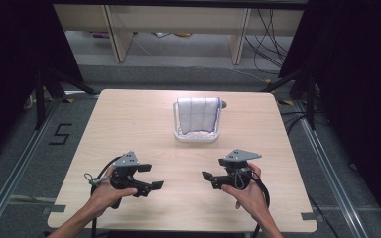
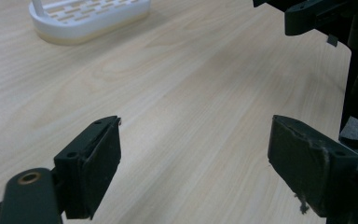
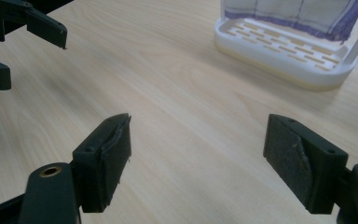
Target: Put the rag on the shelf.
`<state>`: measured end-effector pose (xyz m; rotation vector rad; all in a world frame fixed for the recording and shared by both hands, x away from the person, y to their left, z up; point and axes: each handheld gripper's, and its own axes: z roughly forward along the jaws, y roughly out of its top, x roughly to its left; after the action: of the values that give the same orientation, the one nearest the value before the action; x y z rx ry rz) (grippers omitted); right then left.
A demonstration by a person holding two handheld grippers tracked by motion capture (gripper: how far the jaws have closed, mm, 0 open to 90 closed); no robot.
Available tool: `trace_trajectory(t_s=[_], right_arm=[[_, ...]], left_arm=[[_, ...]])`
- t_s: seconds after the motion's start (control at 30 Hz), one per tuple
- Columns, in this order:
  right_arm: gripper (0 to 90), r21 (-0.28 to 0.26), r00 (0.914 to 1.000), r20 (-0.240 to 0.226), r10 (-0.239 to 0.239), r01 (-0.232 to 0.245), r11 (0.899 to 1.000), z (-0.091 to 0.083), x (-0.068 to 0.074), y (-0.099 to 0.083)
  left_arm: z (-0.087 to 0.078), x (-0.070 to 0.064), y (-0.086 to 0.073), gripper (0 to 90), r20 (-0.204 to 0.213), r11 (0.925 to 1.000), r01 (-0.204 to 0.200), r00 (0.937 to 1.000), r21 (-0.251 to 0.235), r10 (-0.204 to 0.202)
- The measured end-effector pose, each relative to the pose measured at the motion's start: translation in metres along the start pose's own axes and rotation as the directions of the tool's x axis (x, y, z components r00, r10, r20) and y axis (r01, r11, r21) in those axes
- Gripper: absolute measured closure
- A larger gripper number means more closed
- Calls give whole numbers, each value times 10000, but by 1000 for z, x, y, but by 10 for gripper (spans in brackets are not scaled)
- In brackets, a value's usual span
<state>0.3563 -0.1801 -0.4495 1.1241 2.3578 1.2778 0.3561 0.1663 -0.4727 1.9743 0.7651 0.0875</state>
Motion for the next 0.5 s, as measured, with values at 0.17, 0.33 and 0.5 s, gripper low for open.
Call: trace_trajectory(t_s=[0.17, 0.33, 0.5], right_arm=[[238, 170, 9998, -111, 184, -182, 9997, -1, 1, -12], [222, 449, 9998, 73, 194, -197, 9988, -2, 4, -23], [208, 503, 9996, -148, 256, -248, 9984, -5, 5, -31]], left_arm=[[1, -3, -10, 164, -62, 9999, -44, 10000, 105, 45], [0, -8, -20, 164, -87, 9997, -135, 9999, 228, 137], [1, -11, -26, 164, -147, 9996, -127, 9998, 244, 130]])
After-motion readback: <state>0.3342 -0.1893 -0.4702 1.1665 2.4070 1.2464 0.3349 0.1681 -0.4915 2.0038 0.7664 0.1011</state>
